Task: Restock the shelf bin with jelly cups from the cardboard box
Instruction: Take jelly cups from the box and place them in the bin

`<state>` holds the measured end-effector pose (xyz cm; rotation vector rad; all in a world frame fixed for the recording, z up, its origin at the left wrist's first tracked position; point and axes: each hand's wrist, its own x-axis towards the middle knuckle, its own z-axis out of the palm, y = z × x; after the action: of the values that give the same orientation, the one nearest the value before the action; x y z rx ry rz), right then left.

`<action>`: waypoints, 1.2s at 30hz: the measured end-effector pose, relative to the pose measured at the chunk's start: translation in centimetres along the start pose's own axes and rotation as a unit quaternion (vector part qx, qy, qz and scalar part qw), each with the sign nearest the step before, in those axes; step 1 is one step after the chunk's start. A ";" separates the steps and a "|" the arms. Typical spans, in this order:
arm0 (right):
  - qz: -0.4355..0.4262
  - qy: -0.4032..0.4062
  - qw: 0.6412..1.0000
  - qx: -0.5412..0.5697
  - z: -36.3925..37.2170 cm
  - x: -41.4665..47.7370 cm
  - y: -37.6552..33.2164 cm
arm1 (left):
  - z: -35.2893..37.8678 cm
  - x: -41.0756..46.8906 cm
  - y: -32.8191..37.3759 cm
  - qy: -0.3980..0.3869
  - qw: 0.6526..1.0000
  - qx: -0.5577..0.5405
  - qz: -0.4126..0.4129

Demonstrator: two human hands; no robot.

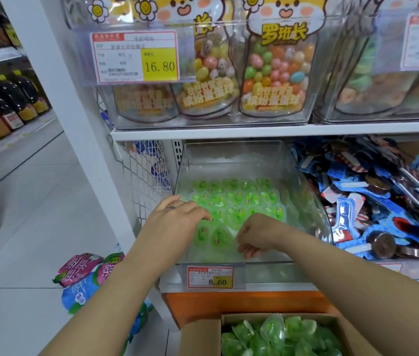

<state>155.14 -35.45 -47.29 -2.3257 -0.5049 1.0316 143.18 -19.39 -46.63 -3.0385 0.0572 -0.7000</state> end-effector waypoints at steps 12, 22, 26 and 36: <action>-0.184 0.115 0.940 -0.262 -3.7 -7.4 2.3 | 1.5 4.5 3.8 -0.449 0.891 -0.045 -0.044; -0.236 0.083 0.927 -0.278 -4.2 -8.7 4.6 | 1.3 4.7 3.6 -0.482 0.872 0.031 0.073; -0.239 0.084 0.927 -0.275 -4.3 -8.5 4.7 | 0.9 4.6 4.0 -0.451 0.877 0.073 0.150; -0.240 0.071 0.935 -0.251 -4.4 -8.1 4.5 | 0.6 5.5 3.3 -0.401 0.905 0.011 0.144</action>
<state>153.89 -44.70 -43.07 -2.4745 -1.3258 0.5320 148.27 -22.95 -44.84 -2.9292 0.4542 0.5719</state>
